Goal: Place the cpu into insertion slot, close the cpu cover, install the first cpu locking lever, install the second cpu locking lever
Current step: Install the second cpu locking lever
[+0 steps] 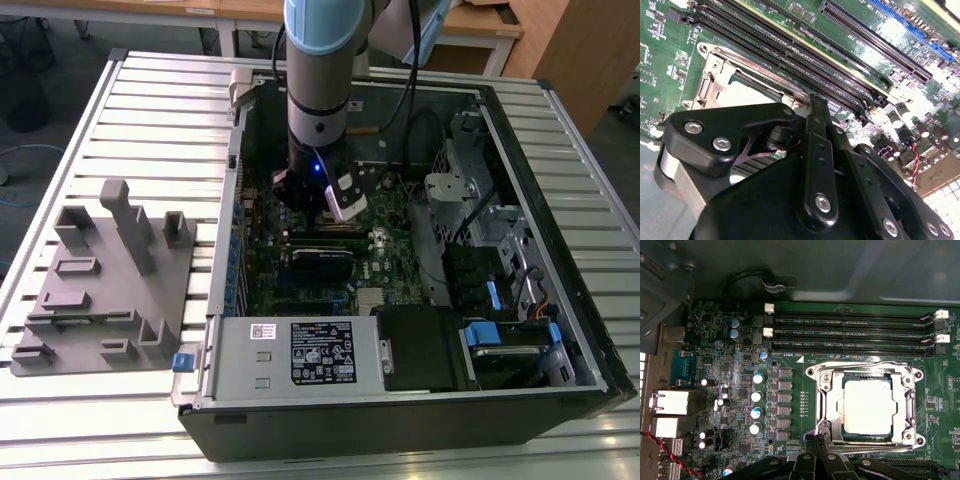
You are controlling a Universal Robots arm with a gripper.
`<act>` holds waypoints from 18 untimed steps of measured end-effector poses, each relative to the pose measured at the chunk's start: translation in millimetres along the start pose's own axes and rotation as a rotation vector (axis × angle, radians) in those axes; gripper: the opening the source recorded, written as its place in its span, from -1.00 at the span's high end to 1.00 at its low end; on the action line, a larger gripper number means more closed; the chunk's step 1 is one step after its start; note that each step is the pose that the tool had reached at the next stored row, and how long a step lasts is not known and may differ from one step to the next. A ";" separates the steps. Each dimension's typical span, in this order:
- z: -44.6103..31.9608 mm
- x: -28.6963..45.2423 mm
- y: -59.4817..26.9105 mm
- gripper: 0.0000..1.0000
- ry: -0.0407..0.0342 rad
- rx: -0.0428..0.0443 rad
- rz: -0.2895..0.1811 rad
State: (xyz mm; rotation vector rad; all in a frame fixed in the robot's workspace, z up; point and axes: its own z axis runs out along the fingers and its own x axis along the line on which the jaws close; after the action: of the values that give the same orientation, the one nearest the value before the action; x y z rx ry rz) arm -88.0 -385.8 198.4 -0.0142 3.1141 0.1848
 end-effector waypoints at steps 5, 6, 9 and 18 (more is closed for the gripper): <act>1.0 0.0 -1.1 0.79 -0.0003 -0.0057 0.000; 1.2 0.0 -1.2 0.79 -0.0003 -0.0064 0.000; 1.2 0.0 -1.9 0.79 -0.0002 -0.0070 0.000; 1.5 0.0 -5.0 0.79 -0.0002 -0.0083 0.000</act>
State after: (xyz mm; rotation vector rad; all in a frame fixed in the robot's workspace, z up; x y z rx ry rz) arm -87.9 -390.6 196.3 -0.0140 3.1132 0.1978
